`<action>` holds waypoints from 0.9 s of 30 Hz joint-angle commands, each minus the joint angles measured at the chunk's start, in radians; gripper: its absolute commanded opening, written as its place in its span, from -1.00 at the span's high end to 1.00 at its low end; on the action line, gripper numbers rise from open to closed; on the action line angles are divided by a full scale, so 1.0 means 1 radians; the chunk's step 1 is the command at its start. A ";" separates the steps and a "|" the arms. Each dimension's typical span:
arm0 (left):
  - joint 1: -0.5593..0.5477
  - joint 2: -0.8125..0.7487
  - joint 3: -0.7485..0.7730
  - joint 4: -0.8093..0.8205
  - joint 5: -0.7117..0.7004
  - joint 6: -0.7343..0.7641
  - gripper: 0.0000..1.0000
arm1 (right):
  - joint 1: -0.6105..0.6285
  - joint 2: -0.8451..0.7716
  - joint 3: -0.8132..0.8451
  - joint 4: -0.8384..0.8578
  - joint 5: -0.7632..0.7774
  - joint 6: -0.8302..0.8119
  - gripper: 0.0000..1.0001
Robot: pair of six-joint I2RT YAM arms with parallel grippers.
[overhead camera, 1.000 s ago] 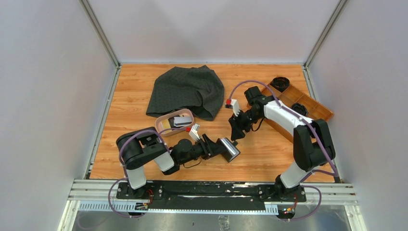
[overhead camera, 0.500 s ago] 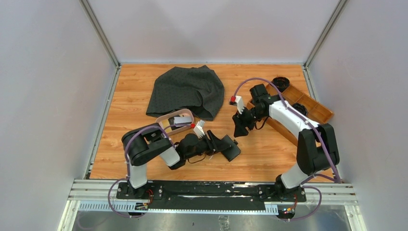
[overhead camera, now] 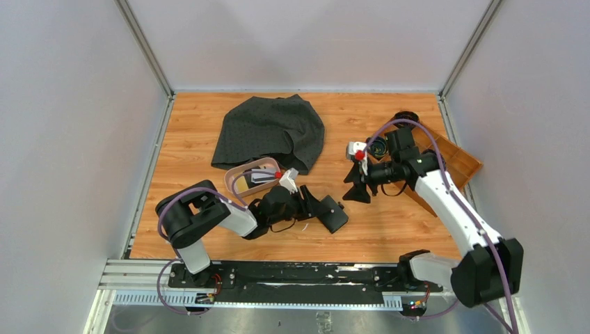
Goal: Put the credit cards into the card holder
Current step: Close the card holder at the center of the board.
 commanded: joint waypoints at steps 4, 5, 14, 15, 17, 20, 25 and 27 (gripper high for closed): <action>0.016 -0.028 0.057 -0.104 -0.006 0.139 0.07 | -0.013 -0.136 -0.215 -0.066 -0.246 -0.519 -0.17; 0.017 -0.030 0.062 -0.114 -0.005 0.151 0.07 | -0.012 -0.138 -0.232 -0.074 -0.242 -0.582 -0.14; 0.024 -0.127 0.070 -0.169 0.011 0.293 0.06 | 0.036 0.006 -0.227 0.027 -0.042 -0.549 0.50; 0.024 -0.148 0.071 -0.190 0.008 0.312 0.06 | 0.049 0.023 -0.224 0.040 -0.019 -0.528 0.54; 0.024 -0.195 0.066 -0.229 -0.002 0.359 0.05 | 0.077 0.049 -0.223 0.083 0.039 -0.476 0.59; 0.030 -0.276 0.039 -0.256 -0.018 0.436 -0.02 | 0.115 0.084 -0.226 0.122 0.117 -0.430 0.64; 0.081 -0.407 -0.036 -0.256 -0.003 0.506 -0.13 | 0.147 0.149 -0.213 0.144 0.220 -0.380 0.70; 0.118 -0.450 -0.062 -0.255 0.022 0.500 -0.36 | 0.151 0.169 -0.208 0.144 0.237 -0.372 0.71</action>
